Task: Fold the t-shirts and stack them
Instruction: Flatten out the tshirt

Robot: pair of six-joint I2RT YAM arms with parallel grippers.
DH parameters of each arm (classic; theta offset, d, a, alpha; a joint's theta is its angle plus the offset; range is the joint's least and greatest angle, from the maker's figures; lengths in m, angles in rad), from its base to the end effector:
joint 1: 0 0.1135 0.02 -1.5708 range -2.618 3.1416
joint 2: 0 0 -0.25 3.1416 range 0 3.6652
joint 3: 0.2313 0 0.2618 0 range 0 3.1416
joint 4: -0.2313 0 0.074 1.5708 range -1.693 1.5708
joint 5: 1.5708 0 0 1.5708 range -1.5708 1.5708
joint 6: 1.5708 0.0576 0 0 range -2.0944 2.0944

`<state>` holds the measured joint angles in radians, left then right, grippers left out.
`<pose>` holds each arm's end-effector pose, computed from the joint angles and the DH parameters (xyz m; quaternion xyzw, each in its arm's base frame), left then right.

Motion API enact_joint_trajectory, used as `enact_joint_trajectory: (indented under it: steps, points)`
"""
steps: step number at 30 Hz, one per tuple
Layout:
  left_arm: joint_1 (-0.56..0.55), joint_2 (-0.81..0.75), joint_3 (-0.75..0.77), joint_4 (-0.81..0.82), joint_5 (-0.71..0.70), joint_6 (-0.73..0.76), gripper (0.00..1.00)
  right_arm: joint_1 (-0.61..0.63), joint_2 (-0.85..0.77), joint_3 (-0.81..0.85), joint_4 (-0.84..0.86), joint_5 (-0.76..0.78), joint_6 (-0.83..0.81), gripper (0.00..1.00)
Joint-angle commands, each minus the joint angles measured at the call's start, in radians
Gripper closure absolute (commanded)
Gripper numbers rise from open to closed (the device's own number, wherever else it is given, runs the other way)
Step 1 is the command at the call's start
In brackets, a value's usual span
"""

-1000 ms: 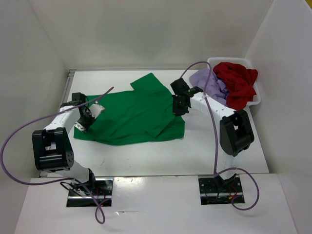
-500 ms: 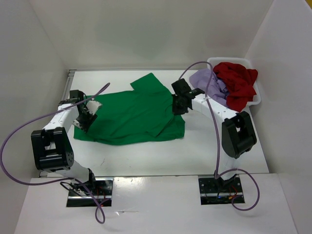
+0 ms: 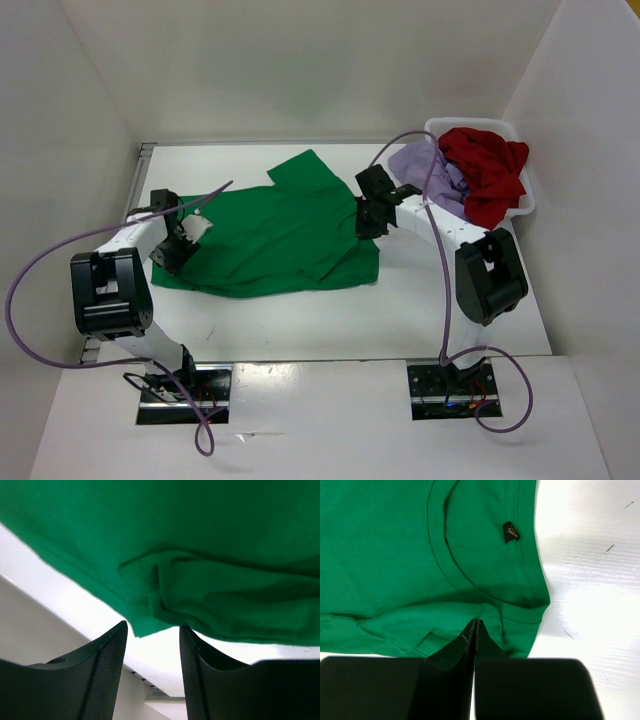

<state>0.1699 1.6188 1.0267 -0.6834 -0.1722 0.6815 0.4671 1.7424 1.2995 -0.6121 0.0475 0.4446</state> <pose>0.3088 0.0630 0.1457 0.2371 0.9566 0.1380 0.0984 0.3437 0.1703 0.1904 -0.0048 0.9667 0.0916 0.2391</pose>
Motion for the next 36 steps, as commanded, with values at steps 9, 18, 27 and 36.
enact_joint_trajectory:
  steps: [9,18,27,36]
  points:
    - [0.005,0.049,0.041,0.038,0.119,-0.094,0.48,-0.016,-0.044,0.014,0.037,0.000,-0.020,1.00]
    - [0.005,0.058,0.041,0.081,0.128,-0.103,0.78,-0.016,-0.035,0.014,0.037,-0.009,-0.020,1.00]
    - [0.005,0.078,0.076,0.068,0.163,-0.112,0.55,-0.016,-0.026,0.023,0.026,-0.009,-0.020,1.00]
    - [0.014,0.108,0.121,0.058,0.236,-0.112,0.54,-0.016,-0.026,0.023,0.017,-0.009,-0.020,1.00]
